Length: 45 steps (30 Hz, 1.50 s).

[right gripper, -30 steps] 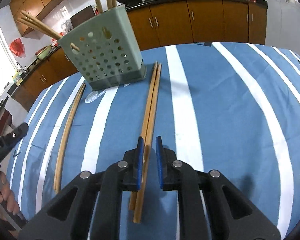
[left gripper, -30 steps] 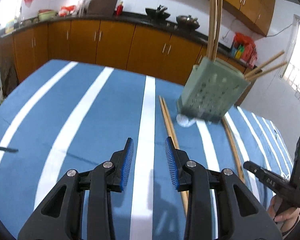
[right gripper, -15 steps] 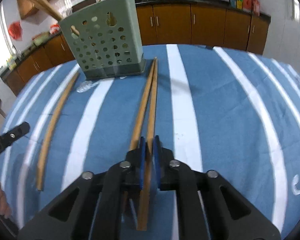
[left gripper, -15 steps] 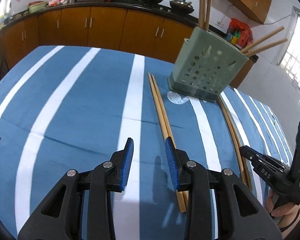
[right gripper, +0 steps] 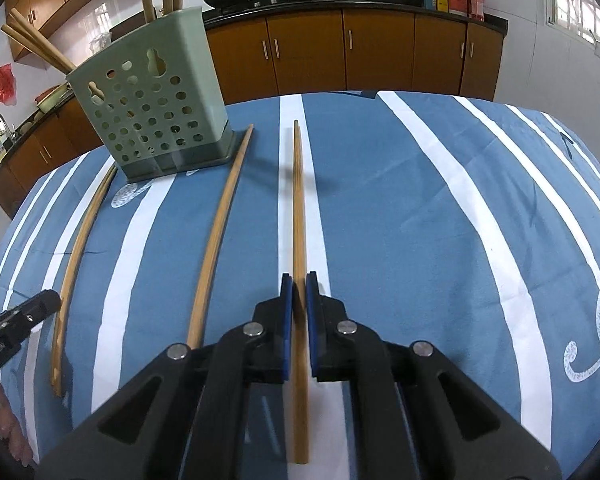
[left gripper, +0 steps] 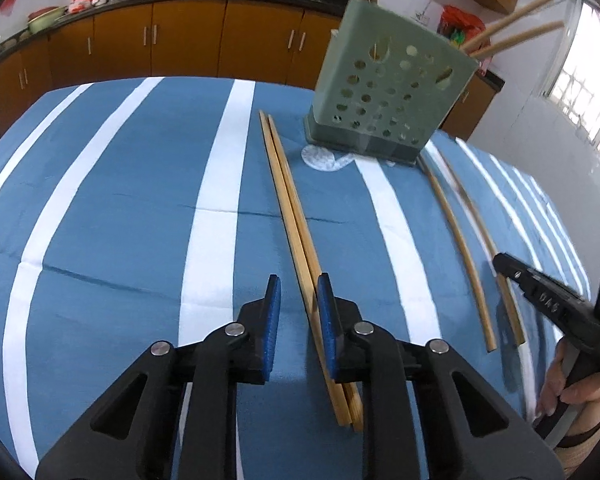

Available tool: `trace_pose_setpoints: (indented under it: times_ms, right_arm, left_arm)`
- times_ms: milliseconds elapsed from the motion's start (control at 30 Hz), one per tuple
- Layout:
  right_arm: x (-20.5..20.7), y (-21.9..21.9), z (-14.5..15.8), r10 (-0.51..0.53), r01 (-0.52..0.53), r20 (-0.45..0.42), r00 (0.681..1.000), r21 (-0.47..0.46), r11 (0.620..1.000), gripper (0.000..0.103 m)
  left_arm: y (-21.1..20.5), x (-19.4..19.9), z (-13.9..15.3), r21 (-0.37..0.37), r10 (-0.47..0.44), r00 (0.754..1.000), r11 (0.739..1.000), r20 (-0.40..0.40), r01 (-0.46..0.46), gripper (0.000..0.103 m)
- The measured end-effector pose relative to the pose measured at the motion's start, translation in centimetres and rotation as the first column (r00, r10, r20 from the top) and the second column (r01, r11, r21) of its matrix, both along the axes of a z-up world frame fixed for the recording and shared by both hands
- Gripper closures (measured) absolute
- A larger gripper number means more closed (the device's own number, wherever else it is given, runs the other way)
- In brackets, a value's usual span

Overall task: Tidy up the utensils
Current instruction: 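Lower both tools to the table and close each on another wooden chopstick, then hold the grasped chopsticks closed in both tools on the table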

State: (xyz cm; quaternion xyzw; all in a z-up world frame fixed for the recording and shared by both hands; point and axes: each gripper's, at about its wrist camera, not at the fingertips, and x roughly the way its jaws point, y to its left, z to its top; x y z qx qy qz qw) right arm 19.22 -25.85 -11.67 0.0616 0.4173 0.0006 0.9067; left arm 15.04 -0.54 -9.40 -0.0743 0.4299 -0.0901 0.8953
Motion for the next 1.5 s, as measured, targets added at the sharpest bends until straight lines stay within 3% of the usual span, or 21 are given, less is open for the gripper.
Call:
trace_pose_setpoints:
  times_ms: [367,433,633,833,1500]
  right_arm:
    - [-0.4,1.4,0.1,0.052,-0.052,-0.002,0.999,-0.018,0.999,0.090]
    - [-0.4,1.7,0.1,0.059,-0.059,-0.002,0.998,-0.025,0.998,0.090]
    - [-0.1,0.6,0.1,0.042,-0.042,-0.002,0.999,-0.033,0.999,0.095]
    - [-0.2,-0.1,0.1,0.029,-0.029,-0.002,1.000,-0.028,0.999,0.094]
    - [-0.2,0.0,0.1,0.028,-0.028,-0.005,1.000,-0.028,0.999,0.093]
  left_arm:
    - [-1.5,1.1,0.0,0.083,0.007,1.000,0.997,0.013,-0.008,0.085]
    - [-1.5,1.1,0.0,0.104,0.017,1.000,0.994,0.018,-0.019,0.093]
    - [1.4,1.1,0.1,0.111,0.064,0.998,0.992,0.013,-0.066,0.095]
    - [4.0,1.0,0.1,0.090,0.083,0.997,0.992,0.012,-0.083,0.095]
    - [4.5,1.0,-0.1,0.036,0.085,0.996,0.996,0.013,-0.086,0.094]
